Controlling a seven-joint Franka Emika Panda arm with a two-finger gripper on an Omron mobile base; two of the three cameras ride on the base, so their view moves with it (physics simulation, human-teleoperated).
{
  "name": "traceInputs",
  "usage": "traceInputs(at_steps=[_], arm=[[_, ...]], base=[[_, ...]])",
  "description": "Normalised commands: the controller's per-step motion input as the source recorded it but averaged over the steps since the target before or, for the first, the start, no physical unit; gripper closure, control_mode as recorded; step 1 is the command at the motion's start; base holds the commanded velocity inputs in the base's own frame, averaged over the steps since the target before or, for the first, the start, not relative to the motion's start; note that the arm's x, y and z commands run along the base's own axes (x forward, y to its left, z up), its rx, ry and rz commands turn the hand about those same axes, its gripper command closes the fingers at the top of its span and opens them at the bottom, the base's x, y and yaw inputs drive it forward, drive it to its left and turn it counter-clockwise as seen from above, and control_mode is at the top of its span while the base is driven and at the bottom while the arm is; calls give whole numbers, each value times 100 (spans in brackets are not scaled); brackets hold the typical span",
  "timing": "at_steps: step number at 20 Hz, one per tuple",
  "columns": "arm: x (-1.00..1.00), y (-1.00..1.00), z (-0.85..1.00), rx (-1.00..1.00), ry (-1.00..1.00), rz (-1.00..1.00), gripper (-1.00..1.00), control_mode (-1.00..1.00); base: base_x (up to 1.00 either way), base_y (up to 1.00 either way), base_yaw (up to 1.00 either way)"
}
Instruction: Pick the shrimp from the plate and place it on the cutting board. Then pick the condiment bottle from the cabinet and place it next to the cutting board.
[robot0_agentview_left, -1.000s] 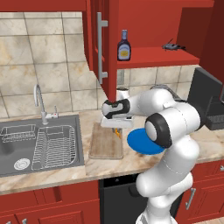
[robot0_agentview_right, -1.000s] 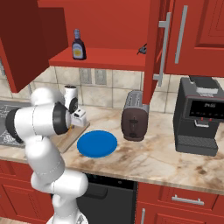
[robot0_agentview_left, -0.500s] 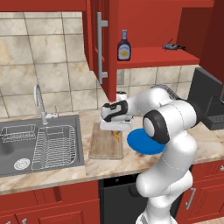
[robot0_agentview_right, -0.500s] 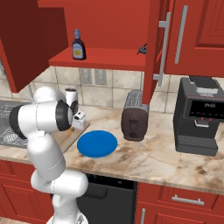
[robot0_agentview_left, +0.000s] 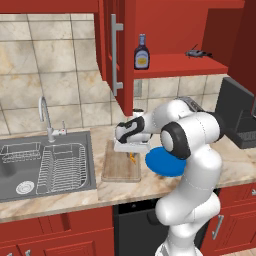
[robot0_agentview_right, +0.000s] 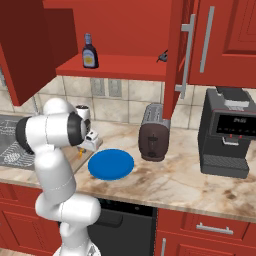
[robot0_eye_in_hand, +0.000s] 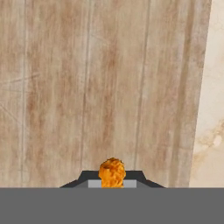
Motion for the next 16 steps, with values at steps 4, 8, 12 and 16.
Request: traceInputs(at_steps=[4, 8, 12, 16], arm=[[9, 0, -21, 0, 0, 0, 100, -100], [5, 3, -22, 0, 0, 0, 100, -100], [4, 3, -24, -1, 0, 0, 100, -100], [2, 6, -18, 0, 0, 0, 100, -100]], base=[[0, 0, 0], [0, 0, 0], [0, 0, 0], [0, 0, 0]])
